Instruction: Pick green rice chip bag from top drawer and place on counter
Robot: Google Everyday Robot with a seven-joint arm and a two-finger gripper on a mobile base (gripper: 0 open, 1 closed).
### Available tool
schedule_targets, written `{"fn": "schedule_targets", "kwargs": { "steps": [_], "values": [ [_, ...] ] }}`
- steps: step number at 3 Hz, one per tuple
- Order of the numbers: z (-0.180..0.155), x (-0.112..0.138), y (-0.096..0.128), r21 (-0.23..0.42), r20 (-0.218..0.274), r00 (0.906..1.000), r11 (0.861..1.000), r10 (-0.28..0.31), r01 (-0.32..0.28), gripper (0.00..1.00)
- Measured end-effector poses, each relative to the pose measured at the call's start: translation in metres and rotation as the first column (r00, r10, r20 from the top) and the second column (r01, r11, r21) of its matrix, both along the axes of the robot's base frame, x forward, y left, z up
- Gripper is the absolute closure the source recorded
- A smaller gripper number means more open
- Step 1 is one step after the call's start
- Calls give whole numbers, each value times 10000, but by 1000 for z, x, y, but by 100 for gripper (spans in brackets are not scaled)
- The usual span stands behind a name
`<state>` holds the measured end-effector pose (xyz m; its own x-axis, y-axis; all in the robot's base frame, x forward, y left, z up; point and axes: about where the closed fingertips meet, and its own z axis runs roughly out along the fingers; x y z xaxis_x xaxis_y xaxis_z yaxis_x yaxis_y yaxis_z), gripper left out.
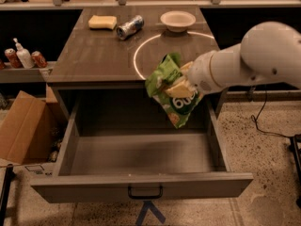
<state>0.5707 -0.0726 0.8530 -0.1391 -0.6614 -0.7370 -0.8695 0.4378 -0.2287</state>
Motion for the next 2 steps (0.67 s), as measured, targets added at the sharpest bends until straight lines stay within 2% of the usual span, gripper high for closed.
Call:
{"fn": "schedule_targets", "kwargs": {
  "steps": [1,2],
  "values": [
    [40,44,-29,168,552,9948,9963,-856,848,100],
    [68,84,-33,378,992,9866,9913,-1294,1262,100]
  ]
}}
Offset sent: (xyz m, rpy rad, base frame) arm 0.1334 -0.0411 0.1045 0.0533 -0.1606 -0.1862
